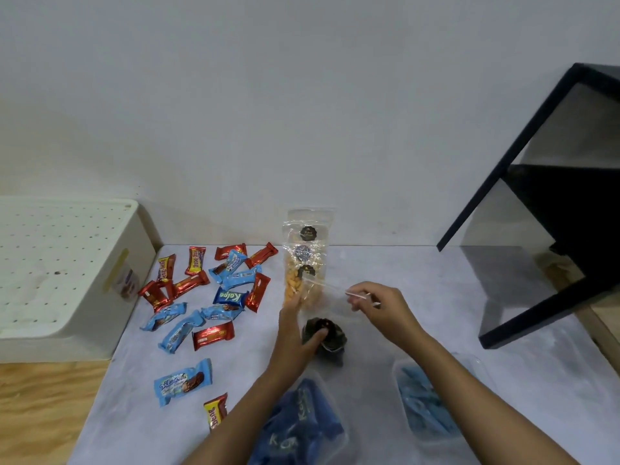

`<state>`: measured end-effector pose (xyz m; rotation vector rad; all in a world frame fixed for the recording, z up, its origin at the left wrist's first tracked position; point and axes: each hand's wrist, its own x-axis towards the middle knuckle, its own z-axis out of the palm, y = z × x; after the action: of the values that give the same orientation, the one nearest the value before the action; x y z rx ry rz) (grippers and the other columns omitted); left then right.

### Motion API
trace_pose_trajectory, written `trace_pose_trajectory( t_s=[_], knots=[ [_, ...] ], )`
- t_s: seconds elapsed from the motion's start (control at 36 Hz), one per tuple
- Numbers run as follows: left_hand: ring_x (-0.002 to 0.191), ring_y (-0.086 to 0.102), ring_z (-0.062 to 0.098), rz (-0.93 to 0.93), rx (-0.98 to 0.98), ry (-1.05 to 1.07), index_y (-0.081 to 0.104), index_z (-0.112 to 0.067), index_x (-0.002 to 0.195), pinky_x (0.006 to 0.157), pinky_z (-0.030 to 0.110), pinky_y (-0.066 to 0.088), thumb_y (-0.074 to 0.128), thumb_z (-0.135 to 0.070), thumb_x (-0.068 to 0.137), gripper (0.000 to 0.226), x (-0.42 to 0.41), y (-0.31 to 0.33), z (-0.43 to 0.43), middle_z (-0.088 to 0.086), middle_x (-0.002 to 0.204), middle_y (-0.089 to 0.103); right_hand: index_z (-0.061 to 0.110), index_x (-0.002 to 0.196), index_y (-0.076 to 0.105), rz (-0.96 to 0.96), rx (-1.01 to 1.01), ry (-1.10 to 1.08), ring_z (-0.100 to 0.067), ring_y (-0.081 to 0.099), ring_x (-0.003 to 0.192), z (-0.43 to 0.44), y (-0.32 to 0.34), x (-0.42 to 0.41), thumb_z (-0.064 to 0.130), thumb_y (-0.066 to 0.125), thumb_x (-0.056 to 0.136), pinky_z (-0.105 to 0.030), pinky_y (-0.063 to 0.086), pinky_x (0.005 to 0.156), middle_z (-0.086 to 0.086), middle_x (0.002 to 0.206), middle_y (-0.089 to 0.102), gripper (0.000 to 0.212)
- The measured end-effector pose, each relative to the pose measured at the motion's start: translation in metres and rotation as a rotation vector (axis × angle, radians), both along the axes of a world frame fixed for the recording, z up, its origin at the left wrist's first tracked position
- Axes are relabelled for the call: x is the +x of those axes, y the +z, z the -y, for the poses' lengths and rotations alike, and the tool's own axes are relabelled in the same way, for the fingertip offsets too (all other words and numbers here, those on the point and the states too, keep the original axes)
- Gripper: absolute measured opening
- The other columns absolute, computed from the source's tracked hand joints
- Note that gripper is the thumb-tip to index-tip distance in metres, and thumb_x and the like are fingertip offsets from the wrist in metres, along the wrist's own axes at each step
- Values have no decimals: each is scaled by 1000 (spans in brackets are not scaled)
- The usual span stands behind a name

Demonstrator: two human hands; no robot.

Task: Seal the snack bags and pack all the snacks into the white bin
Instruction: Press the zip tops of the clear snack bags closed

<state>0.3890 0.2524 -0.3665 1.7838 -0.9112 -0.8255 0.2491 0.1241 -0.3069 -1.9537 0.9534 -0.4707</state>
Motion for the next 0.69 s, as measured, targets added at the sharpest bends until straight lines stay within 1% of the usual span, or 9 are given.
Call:
trace_pose_trajectory(
  t_s=[0.06,0.11,0.19,0.28,0.39,0.47,0.53,0.61,0.69],
  knots=[
    [128,36,13,-34,30,-74,20,-30,138,104,25,33,70,-21,81,76,-4,-4,6,-3,141,34,19,92,67,48,-6,-28,1,66,71,8,-3,-2,0,53,88,-11,51,68,5,82,69,25],
    [128,39,16,14,40,-106,17,-31,138,107,30,35,70,-18,80,80,-8,-8,14,2,143,35,18,94,66,104,-10,-68,-1,67,71,17,-8,-5,-3,54,88,-15,52,67,2,84,69,25],
    [125,40,13,141,66,-136,18,-24,140,107,24,33,69,-15,80,79,-11,-11,29,6,145,33,18,95,65,170,-16,-145,-6,69,72,34,-15,-8,0,61,86,-27,57,68,-2,84,70,21],
    [132,32,11,214,58,-165,4,-29,145,110,21,27,68,-17,82,90,-14,-14,47,-1,153,18,18,97,63,214,-47,-176,-11,69,72,52,-16,-10,5,64,85,-32,60,65,-2,84,70,17],
    [145,10,15,281,48,-176,-14,-42,137,118,35,21,63,-24,85,95,-18,-24,72,-16,152,-7,18,96,63,206,-45,-202,-11,69,72,77,-16,-9,7,64,85,-34,60,66,1,84,69,16],
    [143,-2,8,331,46,-162,-17,-39,135,115,20,4,60,-28,88,91,-21,-26,91,-19,146,-11,22,94,63,197,-60,-218,-8,68,75,98,-17,-5,10,64,86,-29,57,69,3,85,70,15],
    [141,-3,6,353,53,-130,-15,-34,137,110,14,0,59,-28,89,88,-22,-26,107,-17,147,-7,24,93,62,179,-81,-230,-6,66,80,113,-19,0,12,62,87,-23,53,71,4,86,70,13],
    [144,9,19,369,90,-116,-10,-25,144,119,33,12,60,-29,88,89,-21,-28,129,-2,156,2,20,97,60,178,-39,-229,-5,65,84,135,-20,10,9,51,93,-21,50,73,4,89,70,15],
    [143,17,24,383,129,-88,-8,-21,146,117,39,21,58,-31,89,88,-18,-28,149,5,156,8,13,102,59,172,-61,-212,-8,64,88,156,-21,19,9,47,95,-9,46,73,2,95,69,15]
  ],
)
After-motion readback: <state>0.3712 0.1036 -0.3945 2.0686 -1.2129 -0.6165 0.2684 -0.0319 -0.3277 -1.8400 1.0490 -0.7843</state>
